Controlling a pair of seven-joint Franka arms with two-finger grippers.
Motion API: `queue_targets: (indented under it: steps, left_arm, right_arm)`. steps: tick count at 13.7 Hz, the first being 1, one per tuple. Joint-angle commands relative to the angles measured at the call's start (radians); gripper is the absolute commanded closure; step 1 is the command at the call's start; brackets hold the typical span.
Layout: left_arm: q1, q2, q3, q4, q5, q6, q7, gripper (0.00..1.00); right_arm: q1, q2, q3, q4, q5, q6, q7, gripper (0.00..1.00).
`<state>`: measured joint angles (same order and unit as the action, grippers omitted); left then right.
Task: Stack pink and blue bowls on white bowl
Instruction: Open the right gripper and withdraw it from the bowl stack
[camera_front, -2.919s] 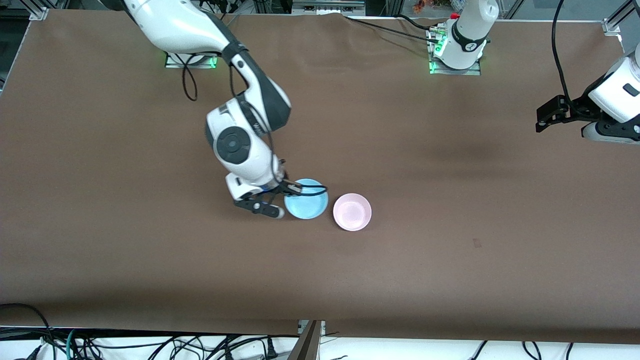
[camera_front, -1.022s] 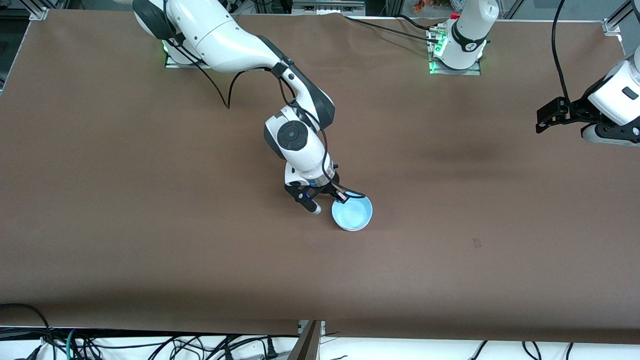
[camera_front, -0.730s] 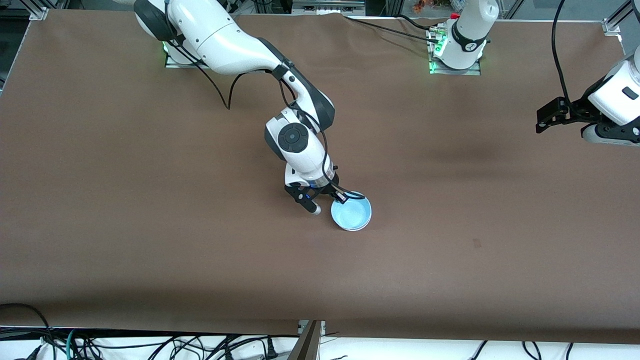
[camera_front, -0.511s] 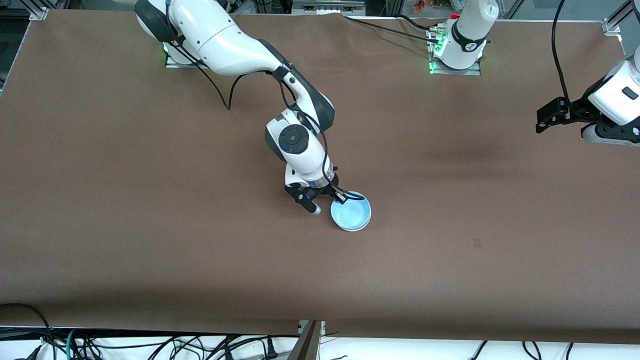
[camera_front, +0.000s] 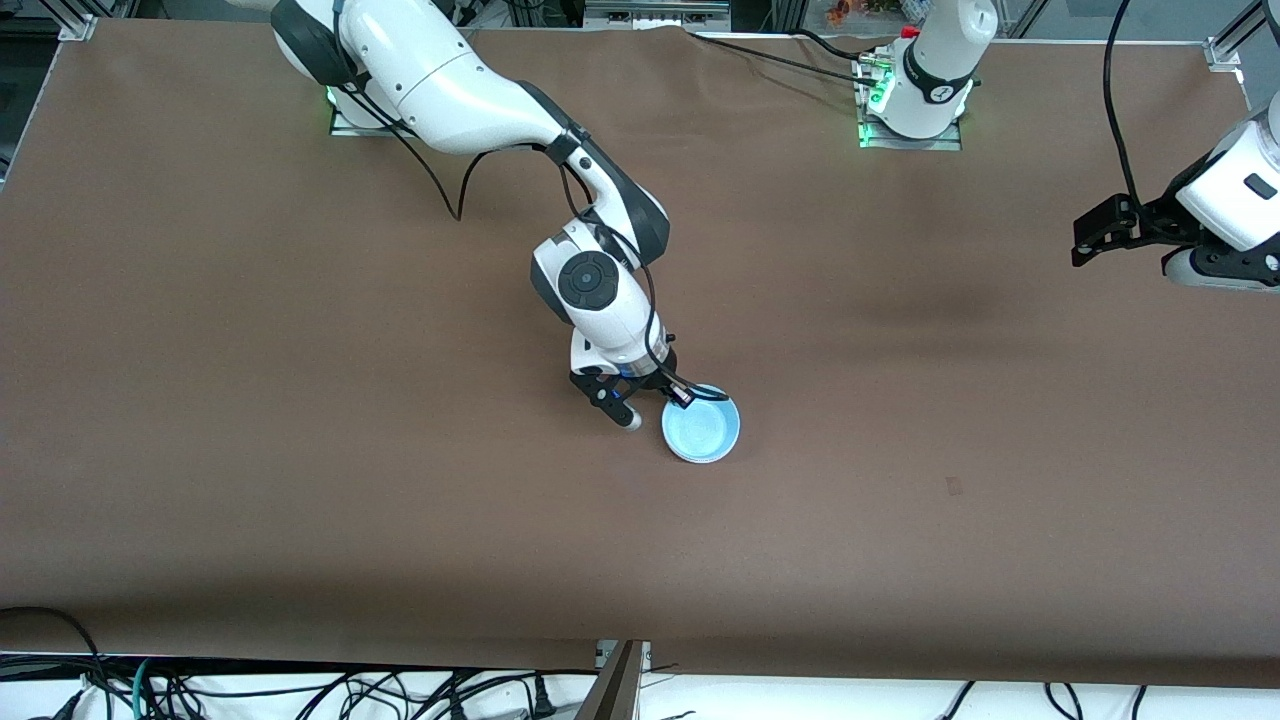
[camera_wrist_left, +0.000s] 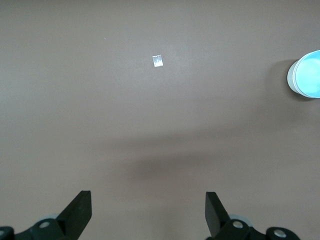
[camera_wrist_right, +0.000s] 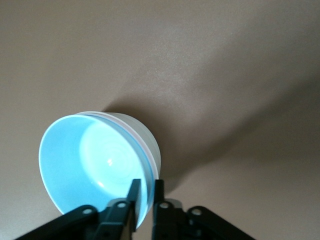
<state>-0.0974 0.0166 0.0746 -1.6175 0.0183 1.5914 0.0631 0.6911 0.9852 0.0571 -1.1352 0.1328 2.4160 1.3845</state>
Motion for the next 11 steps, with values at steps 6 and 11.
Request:
queue_targets:
  steps: [6,11]
  left_arm:
    - [0.008,-0.018,-0.009,-0.021,0.02,0.015,0.009,0.0]
    - [0.008,-0.018,-0.009,-0.021,0.02,0.019,0.009,0.0]
  right_arm:
    - [-0.042,-0.103,-0.037,0.037,-0.009,-0.168,-0.054,0.0]
    - [-0.2,-0.275,-0.06,0.028,-0.012,-0.443,-0.291,0.0]
